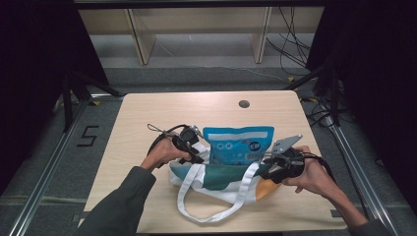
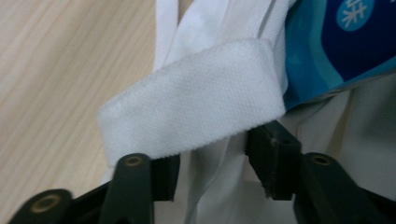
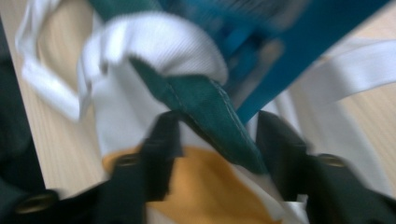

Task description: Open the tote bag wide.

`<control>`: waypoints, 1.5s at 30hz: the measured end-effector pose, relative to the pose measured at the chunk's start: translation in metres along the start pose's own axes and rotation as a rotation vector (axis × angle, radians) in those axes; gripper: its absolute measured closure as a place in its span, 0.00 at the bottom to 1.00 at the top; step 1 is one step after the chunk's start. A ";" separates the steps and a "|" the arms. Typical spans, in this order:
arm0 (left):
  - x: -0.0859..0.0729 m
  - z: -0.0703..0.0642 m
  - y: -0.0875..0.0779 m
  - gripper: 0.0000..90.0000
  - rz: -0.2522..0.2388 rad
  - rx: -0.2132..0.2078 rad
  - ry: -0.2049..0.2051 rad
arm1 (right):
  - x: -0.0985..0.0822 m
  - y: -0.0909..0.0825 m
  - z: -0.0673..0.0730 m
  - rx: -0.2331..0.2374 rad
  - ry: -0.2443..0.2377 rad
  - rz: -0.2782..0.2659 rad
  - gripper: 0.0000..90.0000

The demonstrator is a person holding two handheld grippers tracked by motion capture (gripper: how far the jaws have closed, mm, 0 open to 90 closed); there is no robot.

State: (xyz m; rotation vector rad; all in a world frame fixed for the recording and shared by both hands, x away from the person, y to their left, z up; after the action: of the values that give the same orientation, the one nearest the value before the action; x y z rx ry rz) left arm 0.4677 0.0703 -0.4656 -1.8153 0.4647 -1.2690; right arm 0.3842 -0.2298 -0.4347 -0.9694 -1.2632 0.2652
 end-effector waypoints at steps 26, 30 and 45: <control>-0.004 0.034 0.019 0.94 -0.093 0.115 -0.186 | -0.082 0.028 0.056 0.090 -0.042 0.094 0.98; -0.016 0.044 0.026 0.93 -0.120 0.092 -0.237 | -0.080 0.031 0.045 0.057 -0.028 0.080 0.98; -0.021 0.026 -0.022 0.49 -0.216 0.256 -0.246 | -0.046 -0.023 0.022 0.074 0.052 -0.096 0.75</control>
State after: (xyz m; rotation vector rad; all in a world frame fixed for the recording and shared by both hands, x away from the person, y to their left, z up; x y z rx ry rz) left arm 0.4785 0.1087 -0.4630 -1.8037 -0.0311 -1.1658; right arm 0.3418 -0.2638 -0.4495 -0.8450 -1.2397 0.2093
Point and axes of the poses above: each handheld gripper's, and its own axes: y roughly forward along the jaws, x roughly out of its top, z roughly to its left, the point moved 3 cm from there along y, roughly forward along the jaws, and after that the axes turned 8 degrees about -z, right-handed, at the moved point
